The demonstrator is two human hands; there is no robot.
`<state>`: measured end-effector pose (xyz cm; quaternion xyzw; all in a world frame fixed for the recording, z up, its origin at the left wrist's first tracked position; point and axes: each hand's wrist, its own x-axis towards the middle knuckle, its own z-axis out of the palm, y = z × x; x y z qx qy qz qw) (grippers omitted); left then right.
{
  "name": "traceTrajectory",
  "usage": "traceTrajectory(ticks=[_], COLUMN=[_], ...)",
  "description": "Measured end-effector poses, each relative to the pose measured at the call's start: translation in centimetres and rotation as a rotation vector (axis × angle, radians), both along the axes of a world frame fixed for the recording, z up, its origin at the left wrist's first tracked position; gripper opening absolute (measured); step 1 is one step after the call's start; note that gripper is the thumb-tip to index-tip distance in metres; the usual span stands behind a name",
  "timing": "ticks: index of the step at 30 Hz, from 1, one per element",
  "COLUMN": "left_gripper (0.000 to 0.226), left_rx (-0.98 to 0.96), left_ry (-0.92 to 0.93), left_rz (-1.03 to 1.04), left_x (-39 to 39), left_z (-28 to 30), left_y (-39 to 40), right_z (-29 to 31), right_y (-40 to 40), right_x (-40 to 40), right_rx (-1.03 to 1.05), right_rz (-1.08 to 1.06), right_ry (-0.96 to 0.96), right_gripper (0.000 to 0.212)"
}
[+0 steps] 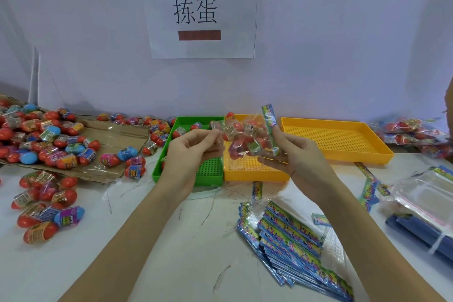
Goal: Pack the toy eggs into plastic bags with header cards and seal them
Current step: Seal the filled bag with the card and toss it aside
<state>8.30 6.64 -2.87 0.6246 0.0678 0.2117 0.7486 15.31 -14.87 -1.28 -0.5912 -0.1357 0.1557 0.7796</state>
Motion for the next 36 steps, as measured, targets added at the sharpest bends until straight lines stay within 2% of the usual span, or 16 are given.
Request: traceTrajectory(ticks=[3,5,9,10,14,16,18,22,26,28,29,31,33,36], left_gripper=[0.012,0.018,0.048,0.047,0.017,0.011,0.008,0.007,0.01,0.012,0.016,0.031,0.044,0.053], left_rx=[-0.088,-0.01,0.088,0.136,0.225,0.287,0.304,0.175,0.123,0.085,0.04,-0.043,0.015,0.075], left_ry=[-0.022,-0.008,0.058,0.061,0.02,0.026,0.039,0.016,0.003,-0.005,-0.009,0.007,0.088,0.129], left_rz=[0.083,0.12,-0.017,-0.016,0.048,0.022,-0.003,-0.003,0.077,0.126,0.113,-0.038,-0.183,-0.225], left_x=[0.1,0.2,0.2,0.1,0.0,-0.1,-0.1,-0.1,-0.2,-0.1,-0.1,0.0,0.1,0.1], left_z=[0.3,0.4,0.4,0.3,0.0,0.0,0.0,0.1,0.0,0.0,0.0,0.2,0.1,-0.3], left_y=[0.6,0.7,-1.2,-1.5,-1.5,-1.4,-1.4,-1.8,-1.5,-1.1,-0.9,-0.7,-0.7,-0.9], right_z=[-0.1,0.0,-0.4,-0.4,-0.4,-0.4,-0.5,-0.6,-0.7,-0.8,-0.8,-0.6,-0.6,-0.5], right_y=[-0.3,-0.6,-0.4,-0.3,-0.1,-0.1,0.1,0.4,0.1,0.0,0.0,0.0,0.0,-0.1], right_x=[0.3,0.6,0.4,0.4,0.5,0.5,0.3,0.3,0.5,0.4,0.3,0.1,0.2,0.4], right_rx=[0.001,0.006,-0.016,-0.032,-0.154,-0.245,-0.216,-0.148,-0.216,-0.177,-0.139,-0.071,-0.011,-0.048], right_rz=[-0.089,-0.09,-0.036,-0.027,0.002,-0.004,-0.049,-0.131,-0.012,0.039,0.017,-0.076,-0.138,-0.184], right_ry=[-0.022,-0.047,-0.062,-0.067,-0.113,-0.19,-0.202,-0.172,-0.137,-0.159,-0.168,-0.17,-0.176,-0.218], right_gripper=[0.028,0.029,0.027,0.026,0.029,0.032,0.033,0.03,0.043,0.028,0.02,0.014,0.01,0.01])
